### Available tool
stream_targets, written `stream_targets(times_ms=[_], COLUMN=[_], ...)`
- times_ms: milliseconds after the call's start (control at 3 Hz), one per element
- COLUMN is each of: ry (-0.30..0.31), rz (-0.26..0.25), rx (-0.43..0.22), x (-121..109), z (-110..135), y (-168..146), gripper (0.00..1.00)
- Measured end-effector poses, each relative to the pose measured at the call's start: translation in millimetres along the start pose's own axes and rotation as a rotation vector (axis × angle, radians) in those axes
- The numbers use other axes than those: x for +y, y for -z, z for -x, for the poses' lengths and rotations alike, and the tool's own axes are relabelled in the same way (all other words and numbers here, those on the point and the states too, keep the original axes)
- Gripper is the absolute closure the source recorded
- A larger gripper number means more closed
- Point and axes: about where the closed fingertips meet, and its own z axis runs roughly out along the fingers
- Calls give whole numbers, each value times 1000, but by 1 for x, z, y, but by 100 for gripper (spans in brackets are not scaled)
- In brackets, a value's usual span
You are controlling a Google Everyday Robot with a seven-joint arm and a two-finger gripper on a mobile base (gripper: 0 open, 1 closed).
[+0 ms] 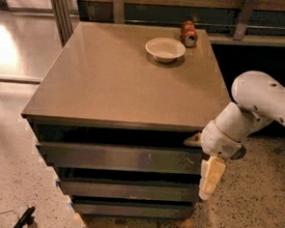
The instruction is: Open top drawer
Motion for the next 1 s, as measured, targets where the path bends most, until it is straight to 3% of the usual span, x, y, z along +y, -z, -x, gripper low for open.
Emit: stream_targets(times_ms=[333,1000], ry=[14,17], rz=[38,59], rx=[-1,-8], x=[-3,-2], z=[2,2], y=[-18,-21], gripper=[0,0])
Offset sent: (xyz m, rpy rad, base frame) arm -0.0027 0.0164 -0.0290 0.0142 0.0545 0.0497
